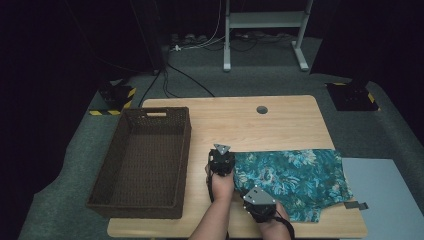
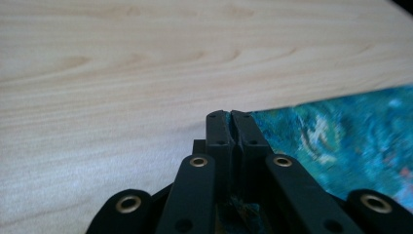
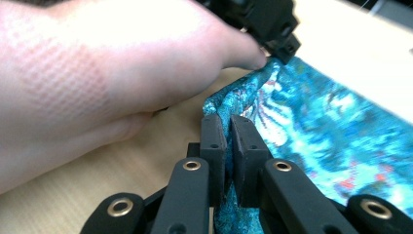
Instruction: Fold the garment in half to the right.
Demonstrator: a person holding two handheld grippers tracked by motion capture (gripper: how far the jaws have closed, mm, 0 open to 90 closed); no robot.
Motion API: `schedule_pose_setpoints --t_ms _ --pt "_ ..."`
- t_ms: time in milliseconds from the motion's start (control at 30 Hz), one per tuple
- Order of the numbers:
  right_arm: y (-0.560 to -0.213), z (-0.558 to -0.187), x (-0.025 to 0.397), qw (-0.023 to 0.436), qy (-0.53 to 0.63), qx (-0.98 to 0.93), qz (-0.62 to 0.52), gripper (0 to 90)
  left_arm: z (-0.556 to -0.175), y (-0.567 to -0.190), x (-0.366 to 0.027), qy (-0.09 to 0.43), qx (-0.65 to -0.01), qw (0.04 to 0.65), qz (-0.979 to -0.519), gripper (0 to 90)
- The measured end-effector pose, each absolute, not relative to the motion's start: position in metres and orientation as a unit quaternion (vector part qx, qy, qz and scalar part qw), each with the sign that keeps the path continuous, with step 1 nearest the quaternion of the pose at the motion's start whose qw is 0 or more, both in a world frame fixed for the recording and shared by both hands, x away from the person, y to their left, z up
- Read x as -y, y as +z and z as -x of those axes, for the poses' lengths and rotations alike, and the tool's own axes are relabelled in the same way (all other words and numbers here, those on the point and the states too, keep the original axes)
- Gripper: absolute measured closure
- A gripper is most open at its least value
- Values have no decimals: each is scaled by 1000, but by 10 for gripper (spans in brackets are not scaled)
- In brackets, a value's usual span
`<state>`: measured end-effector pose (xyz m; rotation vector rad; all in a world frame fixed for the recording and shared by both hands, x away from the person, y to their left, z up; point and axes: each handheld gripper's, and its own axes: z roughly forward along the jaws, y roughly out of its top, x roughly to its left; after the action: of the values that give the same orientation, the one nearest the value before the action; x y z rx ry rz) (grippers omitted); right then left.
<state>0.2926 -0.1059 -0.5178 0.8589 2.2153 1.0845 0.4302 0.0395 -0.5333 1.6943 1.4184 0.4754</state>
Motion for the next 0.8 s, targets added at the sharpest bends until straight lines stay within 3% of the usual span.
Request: schedule_pose_setpoints --t_ms 367,800 --pt "-483 -296 115 306 423 -795 -308 851 -434 -491 -42 218 -546 449 -673 868" --pt "-447 -292 76 313 453 -792 -266 851 -418 -444 -97 270 -546 445 -656 868"
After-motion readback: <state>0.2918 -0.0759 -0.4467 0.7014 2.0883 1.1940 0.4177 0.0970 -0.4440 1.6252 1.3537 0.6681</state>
